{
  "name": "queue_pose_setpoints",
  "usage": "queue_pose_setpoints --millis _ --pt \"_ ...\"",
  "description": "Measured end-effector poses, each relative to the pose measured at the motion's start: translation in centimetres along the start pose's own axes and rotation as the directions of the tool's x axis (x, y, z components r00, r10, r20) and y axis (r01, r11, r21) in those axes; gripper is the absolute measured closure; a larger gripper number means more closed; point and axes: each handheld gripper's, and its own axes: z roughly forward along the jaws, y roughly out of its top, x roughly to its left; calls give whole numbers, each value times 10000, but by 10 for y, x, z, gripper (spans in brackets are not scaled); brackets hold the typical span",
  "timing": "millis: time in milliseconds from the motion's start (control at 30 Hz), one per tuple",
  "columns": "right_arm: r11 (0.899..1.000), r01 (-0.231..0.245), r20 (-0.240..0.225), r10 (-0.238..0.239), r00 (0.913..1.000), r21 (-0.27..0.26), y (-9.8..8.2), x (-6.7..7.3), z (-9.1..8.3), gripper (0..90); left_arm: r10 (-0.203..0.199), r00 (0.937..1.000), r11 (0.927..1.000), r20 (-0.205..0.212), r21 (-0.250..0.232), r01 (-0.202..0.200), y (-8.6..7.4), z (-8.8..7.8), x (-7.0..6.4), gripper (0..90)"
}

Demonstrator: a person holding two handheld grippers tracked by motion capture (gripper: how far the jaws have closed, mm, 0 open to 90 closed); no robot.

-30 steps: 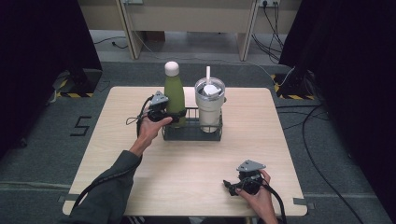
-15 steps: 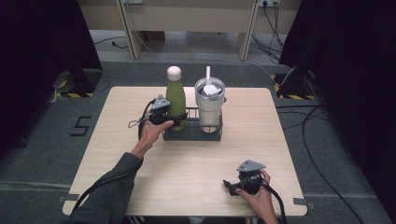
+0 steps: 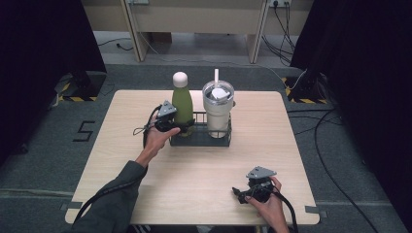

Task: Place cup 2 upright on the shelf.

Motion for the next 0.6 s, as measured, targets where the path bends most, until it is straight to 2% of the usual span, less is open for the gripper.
queue_pose_setpoints --millis 100,267,400,600 --pt "10000 2 1 -2 10000 -1 0 0 0 63 -70 10000 10000 -35 34 70 -1 0 0 180" --pt "10000 0 0 0 10000 -1 0 0 0 63 113 9998 9999 -182 -12 -113 1 -2 0 148" --pt "10000 -2 -1 2 10000 -2 0 0 0 63 18 10000 9999 -51 -100 -18 4 -4 -1 148" --pt "10000 -1 1 1 10000 -1 0 0 0 63 -3 9999 9999 -103 -109 2 10 -11 -2 148"
